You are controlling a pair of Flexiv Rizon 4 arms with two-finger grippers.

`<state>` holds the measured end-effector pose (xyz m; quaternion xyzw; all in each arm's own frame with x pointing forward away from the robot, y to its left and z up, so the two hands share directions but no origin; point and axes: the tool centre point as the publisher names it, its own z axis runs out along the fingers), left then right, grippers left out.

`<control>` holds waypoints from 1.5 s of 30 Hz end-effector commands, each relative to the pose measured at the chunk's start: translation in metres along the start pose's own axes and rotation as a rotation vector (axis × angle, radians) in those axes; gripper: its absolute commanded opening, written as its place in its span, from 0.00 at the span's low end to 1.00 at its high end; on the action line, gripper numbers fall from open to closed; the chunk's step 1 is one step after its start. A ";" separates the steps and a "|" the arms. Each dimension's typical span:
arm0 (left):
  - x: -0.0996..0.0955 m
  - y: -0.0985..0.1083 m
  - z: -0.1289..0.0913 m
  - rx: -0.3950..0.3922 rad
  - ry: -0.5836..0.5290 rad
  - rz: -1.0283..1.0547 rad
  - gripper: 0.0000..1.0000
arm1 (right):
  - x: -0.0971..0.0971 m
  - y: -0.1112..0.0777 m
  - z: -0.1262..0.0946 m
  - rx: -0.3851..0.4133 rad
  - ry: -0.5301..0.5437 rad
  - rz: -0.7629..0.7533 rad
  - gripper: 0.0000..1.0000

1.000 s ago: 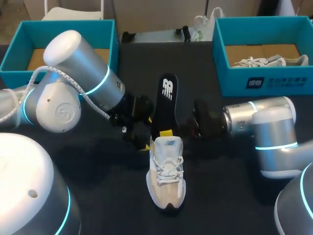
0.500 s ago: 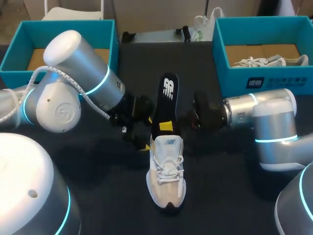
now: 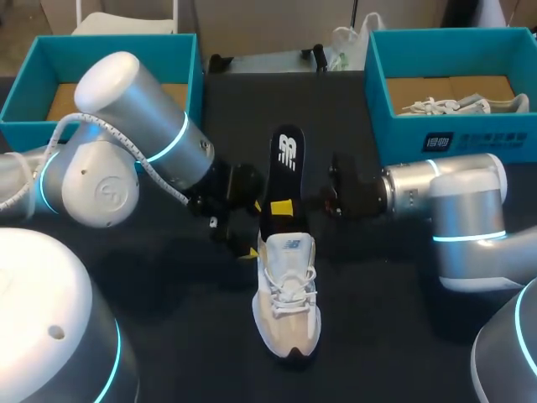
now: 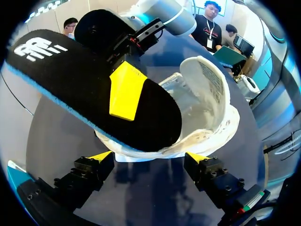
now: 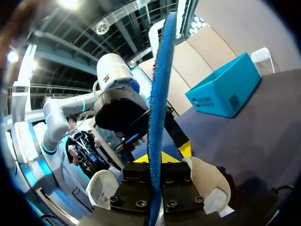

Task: Take the shoe out of the shoebox, open the shoe tongue, remove and reinsert the insole, then place the shoe into the shoebox

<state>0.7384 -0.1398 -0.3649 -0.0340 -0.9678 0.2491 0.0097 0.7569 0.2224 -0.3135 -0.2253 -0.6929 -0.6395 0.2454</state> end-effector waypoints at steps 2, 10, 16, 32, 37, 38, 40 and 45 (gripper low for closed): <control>0.001 0.000 0.000 -0.002 -0.001 0.001 1.00 | -0.002 -0.011 0.002 -0.001 -0.006 0.022 0.00; 0.001 0.000 0.000 -0.002 -0.001 0.001 1.00 | -0.001 -0.035 0.002 0.060 -0.013 0.063 0.00; 0.001 0.000 0.000 -0.002 -0.001 0.001 1.00 | 0.002 -0.052 0.003 0.079 -0.001 0.089 0.00; 0.001 0.000 0.000 -0.002 -0.001 0.001 1.00 | 0.017 -0.036 0.008 0.102 0.007 0.020 0.42; 0.001 0.000 0.000 -0.002 -0.001 0.001 1.00 | 0.019 -0.028 0.008 0.087 -0.001 0.000 0.42; 0.001 0.000 0.000 -0.002 -0.001 0.001 1.00 | 0.019 -0.027 0.008 0.081 0.002 -0.004 0.41; 0.001 0.000 0.000 -0.002 -0.001 0.001 1.00 | 0.020 -0.025 0.008 0.075 -0.004 -0.006 0.40; 0.001 0.000 0.000 -0.002 -0.001 0.001 1.00 | 0.021 -0.016 0.006 0.027 -0.018 -0.011 0.43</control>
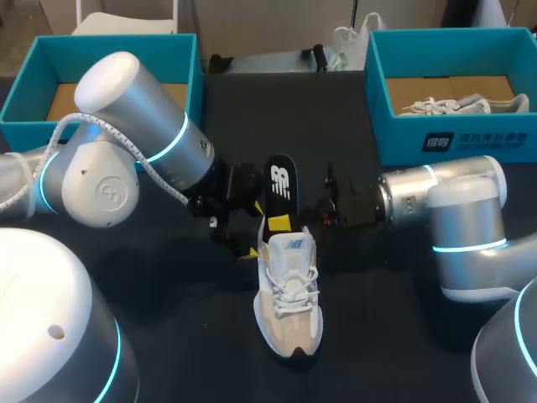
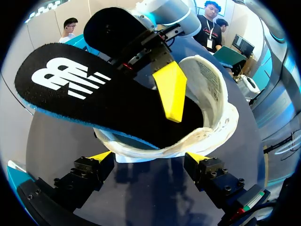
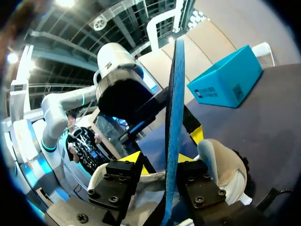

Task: Take the shoe out of the shoebox, open the shoe tongue, remove and reinsert the insole, then place the shoe into the shoebox

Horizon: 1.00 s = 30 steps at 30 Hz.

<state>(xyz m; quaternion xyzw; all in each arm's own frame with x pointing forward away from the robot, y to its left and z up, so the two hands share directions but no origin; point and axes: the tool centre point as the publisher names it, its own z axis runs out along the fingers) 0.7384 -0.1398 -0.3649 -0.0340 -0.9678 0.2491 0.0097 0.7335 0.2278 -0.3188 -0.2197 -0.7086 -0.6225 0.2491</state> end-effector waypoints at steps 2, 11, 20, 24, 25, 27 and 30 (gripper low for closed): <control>0.001 0.000 0.000 -0.002 -0.001 0.001 1.00 | 0.005 0.006 -0.002 -0.028 -0.019 -0.016 0.41; 0.001 0.000 0.000 -0.002 -0.001 0.001 1.00 | -0.004 0.021 0.000 -0.064 -0.037 0.000 0.16; 0.001 0.000 0.000 -0.002 -0.001 0.001 1.00 | -0.011 0.008 0.000 -0.049 -0.038 0.064 0.00; 0.001 0.000 0.000 -0.002 -0.001 0.001 1.00 | -0.008 -0.006 0.001 -0.025 -0.040 0.087 0.00; 0.001 0.000 0.000 -0.002 -0.001 0.001 1.00 | -0.007 -0.010 0.001 -0.020 -0.036 0.099 0.00; 0.001 0.000 0.000 -0.002 -0.001 0.001 1.00 | -0.006 -0.018 0.001 -0.012 -0.043 0.131 0.00; 0.001 0.000 0.000 -0.002 -0.001 0.001 1.00 | -0.004 -0.029 0.002 0.005 -0.039 0.168 0.00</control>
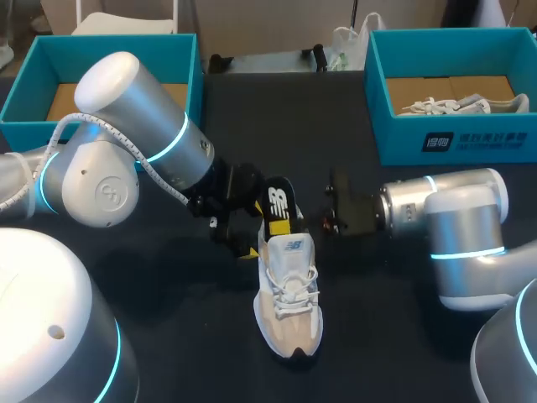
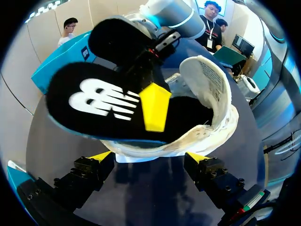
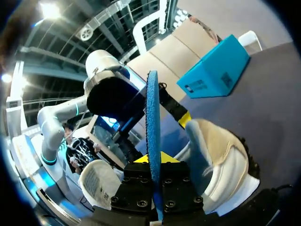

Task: Take the shoe out of the shoebox, open the shoe tongue, remove and reinsert the insole, then place the shoe into the shoebox

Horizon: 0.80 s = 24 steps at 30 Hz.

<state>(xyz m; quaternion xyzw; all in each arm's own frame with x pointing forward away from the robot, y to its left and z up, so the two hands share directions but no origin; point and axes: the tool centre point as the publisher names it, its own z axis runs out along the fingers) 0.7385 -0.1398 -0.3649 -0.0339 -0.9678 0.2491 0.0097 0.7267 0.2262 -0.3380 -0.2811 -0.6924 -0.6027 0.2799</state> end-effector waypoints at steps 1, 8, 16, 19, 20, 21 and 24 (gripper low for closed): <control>0.001 0.000 0.000 -0.002 -0.001 0.001 1.00 | 0.002 -0.013 0.001 0.025 -0.003 0.032 0.00; 0.001 0.000 0.000 -0.002 -0.001 0.001 1.00 | 0.004 -0.021 0.003 0.017 0.011 0.020 0.00; 0.001 0.000 0.000 -0.002 -0.001 0.001 1.00 | 0.015 -0.001 0.002 0.015 0.007 -0.073 0.46; 0.001 0.000 0.000 -0.002 -0.001 0.001 1.00 | 0.018 0.008 0.000 0.015 0.000 -0.106 0.45; 0.001 0.000 0.000 -0.002 -0.001 0.001 1.00 | 0.019 0.010 0.000 0.013 -0.008 -0.111 0.44; 0.001 0.000 0.000 -0.002 -0.001 0.001 1.00 | 0.019 0.012 0.000 0.012 -0.005 -0.119 0.44; 0.001 0.000 0.000 -0.002 -0.001 0.001 1.00 | 0.019 0.017 -0.001 0.004 -0.009 -0.127 0.37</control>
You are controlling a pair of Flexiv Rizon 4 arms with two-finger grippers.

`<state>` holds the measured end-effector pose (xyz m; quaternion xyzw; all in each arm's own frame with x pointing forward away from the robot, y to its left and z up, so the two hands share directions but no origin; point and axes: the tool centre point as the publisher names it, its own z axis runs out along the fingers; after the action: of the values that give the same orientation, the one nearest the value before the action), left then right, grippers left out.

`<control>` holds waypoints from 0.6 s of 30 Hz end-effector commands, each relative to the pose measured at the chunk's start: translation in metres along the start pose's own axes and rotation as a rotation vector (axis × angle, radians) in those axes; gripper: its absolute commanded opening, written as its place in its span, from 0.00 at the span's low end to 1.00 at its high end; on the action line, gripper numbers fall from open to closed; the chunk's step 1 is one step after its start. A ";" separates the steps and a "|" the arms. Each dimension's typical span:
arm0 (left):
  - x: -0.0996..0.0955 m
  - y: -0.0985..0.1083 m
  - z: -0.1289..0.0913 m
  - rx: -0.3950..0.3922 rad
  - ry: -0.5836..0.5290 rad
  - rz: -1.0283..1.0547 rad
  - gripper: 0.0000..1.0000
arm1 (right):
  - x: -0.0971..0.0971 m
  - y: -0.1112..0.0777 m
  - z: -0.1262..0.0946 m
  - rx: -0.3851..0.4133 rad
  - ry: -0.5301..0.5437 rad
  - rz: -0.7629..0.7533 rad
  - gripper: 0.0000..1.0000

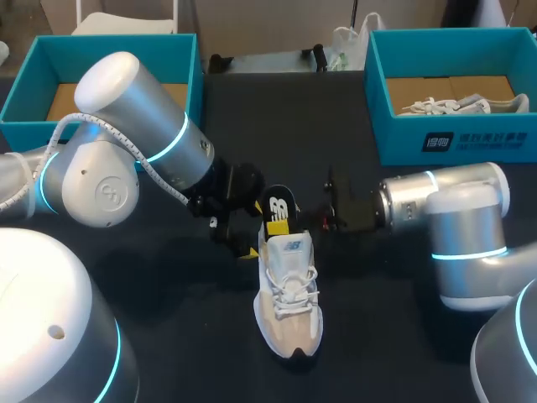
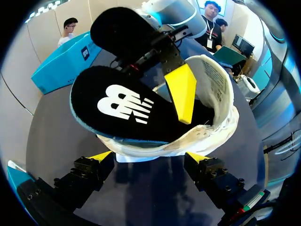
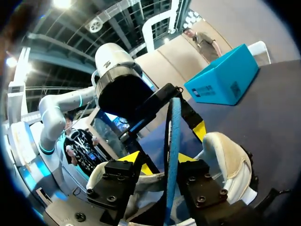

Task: Take the shoe out of the shoebox, open the shoe tongue, remove and reinsert the insole, then place the shoe into the shoebox

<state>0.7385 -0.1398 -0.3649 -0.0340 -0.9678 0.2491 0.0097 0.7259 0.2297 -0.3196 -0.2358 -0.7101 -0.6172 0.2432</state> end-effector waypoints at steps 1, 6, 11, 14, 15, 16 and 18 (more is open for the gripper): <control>0.001 0.000 0.000 -0.002 -0.001 0.001 1.00 | 0.003 0.006 -0.003 -0.008 -0.017 0.000 0.35; 0.001 0.000 0.000 -0.002 -0.001 0.001 1.00 | -0.003 0.008 -0.004 -0.036 -0.015 0.015 0.27; 0.001 0.000 0.000 -0.002 -0.001 0.001 1.00 | -0.013 0.004 -0.003 -0.038 -0.004 0.053 0.00; 0.001 0.000 0.000 -0.002 -0.001 0.001 1.00 | -0.016 -0.001 -0.001 -0.026 -0.003 0.078 0.00; 0.001 0.000 0.000 -0.002 -0.001 0.001 1.00 | -0.017 -0.003 0.000 -0.021 -0.002 0.089 0.00; 0.001 0.000 0.000 -0.002 -0.001 0.001 1.00 | -0.018 -0.006 0.000 -0.013 -0.008 0.101 0.00; 0.001 0.000 0.000 -0.002 -0.001 0.001 1.00 | -0.018 -0.013 0.001 -0.012 -0.002 0.117 0.00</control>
<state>0.7385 -0.1398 -0.3649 -0.0339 -0.9678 0.2491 0.0097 0.7321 0.2249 -0.3358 -0.2803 -0.6915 -0.6080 0.2714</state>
